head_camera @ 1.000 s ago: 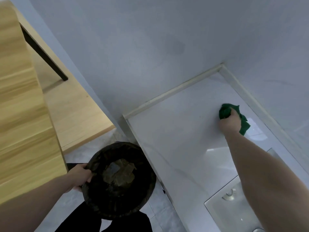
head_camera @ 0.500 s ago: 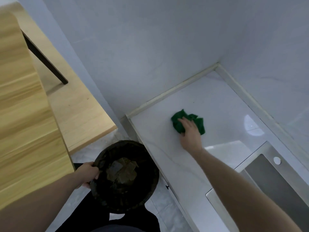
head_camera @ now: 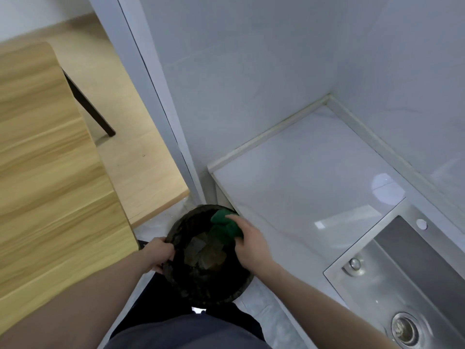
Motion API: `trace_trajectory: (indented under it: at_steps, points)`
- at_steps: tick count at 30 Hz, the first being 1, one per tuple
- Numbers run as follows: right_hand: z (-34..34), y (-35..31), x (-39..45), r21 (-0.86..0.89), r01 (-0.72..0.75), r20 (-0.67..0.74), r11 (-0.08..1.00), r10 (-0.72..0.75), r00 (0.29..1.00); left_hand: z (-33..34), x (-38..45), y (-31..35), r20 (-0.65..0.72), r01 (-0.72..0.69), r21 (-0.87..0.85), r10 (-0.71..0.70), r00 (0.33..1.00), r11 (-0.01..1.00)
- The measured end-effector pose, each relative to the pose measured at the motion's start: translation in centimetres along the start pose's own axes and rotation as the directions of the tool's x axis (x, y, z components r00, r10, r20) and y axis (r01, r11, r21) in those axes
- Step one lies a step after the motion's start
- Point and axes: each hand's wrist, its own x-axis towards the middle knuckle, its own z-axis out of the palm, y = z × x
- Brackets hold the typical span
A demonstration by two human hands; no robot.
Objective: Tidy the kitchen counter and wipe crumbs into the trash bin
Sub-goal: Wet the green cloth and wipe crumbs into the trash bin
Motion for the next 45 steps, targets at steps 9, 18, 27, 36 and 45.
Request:
trace_trajectory:
  at_steps: [9, 18, 27, 36, 45]
  points:
    - [-14.2, 4.9, 3.5, 0.074, -0.124, -0.435, 0.989, 0.145, 0.889, 0.4, 0.3, -1.0, 0.004, -0.015, -0.049, 0.015, 1.0, 0.999]
    - [-12.7, 11.2, 4.0, -0.187, -0.451, -0.176, 0.873, 0.422, 0.889, 0.4, 1.7, -1.7, 0.002, 0.009, -0.048, -0.009, 1.0, 0.999]
    - [-8.5, 9.7, 2.8, -0.18, -0.38, -0.216, 0.907, 0.341, 0.915, 0.1, 1.8, -1.2, 0.01, 0.019, -0.031, -0.019, 1.0, 0.999]
    - [0.2, 4.4, -0.9, -0.27, -0.061, -0.016, 0.961, 0.059, 0.998, 0.4, 1.2, -1.2, 0.004, 0.006, -0.039, -0.006, 1.0, 0.999]
    - [0.8, 0.6, -2.9, 0.07, 0.028, 0.009, 0.997, -0.029, 1.0, 0.7, 0.7, -1.6, -0.007, -0.009, -0.032, 0.009, 1.0, 0.999]
